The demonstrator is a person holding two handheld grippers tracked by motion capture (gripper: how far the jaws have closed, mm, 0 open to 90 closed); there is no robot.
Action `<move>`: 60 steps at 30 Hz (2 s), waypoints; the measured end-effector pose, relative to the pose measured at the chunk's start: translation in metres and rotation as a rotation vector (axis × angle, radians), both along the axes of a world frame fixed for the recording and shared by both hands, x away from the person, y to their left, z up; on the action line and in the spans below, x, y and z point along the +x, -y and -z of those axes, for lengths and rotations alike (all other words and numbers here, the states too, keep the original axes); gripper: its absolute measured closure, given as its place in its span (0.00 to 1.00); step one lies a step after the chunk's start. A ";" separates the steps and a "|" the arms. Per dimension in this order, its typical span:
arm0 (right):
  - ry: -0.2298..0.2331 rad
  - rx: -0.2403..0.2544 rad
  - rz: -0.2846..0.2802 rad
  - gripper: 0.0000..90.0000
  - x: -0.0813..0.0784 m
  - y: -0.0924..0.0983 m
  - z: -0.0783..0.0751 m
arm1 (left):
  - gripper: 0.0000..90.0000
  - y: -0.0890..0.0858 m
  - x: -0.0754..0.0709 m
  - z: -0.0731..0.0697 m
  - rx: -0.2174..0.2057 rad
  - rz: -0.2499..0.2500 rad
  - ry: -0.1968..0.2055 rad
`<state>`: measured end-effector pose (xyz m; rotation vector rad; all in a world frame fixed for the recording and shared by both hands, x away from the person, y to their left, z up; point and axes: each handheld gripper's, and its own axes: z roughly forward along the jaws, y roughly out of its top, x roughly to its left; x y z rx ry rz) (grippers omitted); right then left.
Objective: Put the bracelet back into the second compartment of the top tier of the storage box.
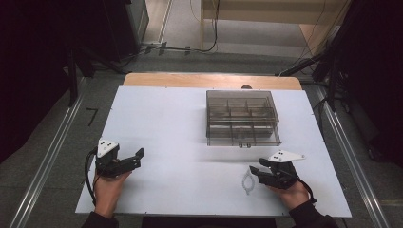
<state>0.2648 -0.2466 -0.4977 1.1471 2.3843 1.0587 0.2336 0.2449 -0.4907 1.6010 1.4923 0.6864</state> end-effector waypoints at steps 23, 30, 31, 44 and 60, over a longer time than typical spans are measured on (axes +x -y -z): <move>-0.032 0.013 -0.030 0.72 0.004 -0.012 0.004 | 0.08 0.000 0.000 0.000 -0.001 0.002 -0.004; -0.058 0.016 -0.031 0.78 0.005 -0.015 0.005 | 0.08 0.000 0.000 0.000 -0.004 0.001 -0.003; -0.065 0.013 -0.030 0.79 0.005 -0.015 0.005 | 0.08 0.000 0.000 0.000 -0.004 0.001 -0.003; -0.094 0.013 -0.029 0.83 0.006 -0.015 0.007 | 0.08 0.000 0.000 0.000 -0.003 0.002 -0.005; -0.111 -0.005 -0.039 0.92 0.004 -0.017 0.007 | 0.09 -0.001 0.000 0.000 -0.005 0.000 -0.009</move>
